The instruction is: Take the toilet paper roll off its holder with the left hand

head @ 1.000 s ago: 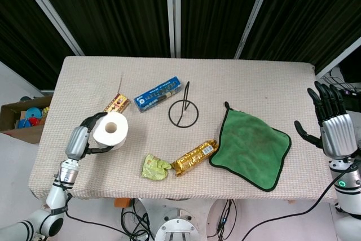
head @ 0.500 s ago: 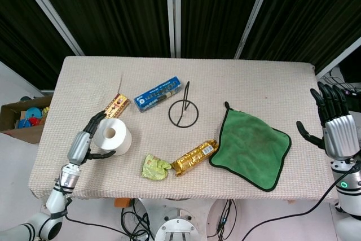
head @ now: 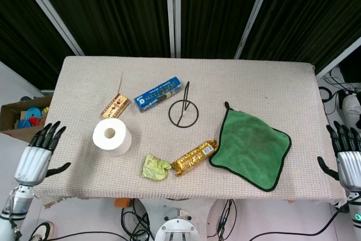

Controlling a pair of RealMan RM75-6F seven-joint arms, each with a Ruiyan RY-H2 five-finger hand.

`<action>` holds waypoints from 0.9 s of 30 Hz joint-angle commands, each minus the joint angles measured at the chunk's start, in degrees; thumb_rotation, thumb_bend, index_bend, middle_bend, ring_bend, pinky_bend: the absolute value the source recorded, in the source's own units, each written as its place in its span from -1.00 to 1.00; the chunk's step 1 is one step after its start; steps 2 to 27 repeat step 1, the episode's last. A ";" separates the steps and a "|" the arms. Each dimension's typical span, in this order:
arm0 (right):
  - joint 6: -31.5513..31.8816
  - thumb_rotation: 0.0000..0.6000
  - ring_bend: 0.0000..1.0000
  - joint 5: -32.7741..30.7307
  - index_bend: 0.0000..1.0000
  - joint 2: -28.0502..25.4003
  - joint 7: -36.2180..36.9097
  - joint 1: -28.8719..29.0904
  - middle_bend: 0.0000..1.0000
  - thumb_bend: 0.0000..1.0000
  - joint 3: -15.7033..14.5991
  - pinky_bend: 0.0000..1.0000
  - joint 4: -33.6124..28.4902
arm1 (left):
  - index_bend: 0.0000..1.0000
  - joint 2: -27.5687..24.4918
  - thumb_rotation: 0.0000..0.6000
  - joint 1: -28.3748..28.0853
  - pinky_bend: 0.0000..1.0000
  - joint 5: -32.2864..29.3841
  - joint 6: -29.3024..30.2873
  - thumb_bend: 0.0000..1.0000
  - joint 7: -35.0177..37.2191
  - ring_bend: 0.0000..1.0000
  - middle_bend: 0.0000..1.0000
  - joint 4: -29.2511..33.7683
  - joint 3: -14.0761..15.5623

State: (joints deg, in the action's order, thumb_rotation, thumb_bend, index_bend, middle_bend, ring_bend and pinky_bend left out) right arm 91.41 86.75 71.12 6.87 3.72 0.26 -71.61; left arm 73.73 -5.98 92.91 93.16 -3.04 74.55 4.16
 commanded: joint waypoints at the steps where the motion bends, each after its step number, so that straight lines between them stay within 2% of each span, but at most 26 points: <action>1: -2.32 1.00 -1.00 -2.57 -1.00 3.65 0.74 -2.39 -1.00 -0.58 -0.90 -1.00 4.62 | -0.87 -1.31 0.69 4.29 -0.63 -1.44 1.51 -0.93 -0.15 -0.96 -0.98 -0.01 2.24; 27: -2.32 1.00 -1.00 -2.57 -1.00 3.65 0.74 -2.39 -1.00 -0.58 -0.90 -1.00 4.62 | -0.87 -1.31 0.69 4.29 -0.63 -1.44 1.51 -0.93 -0.15 -0.96 -0.98 -0.01 2.24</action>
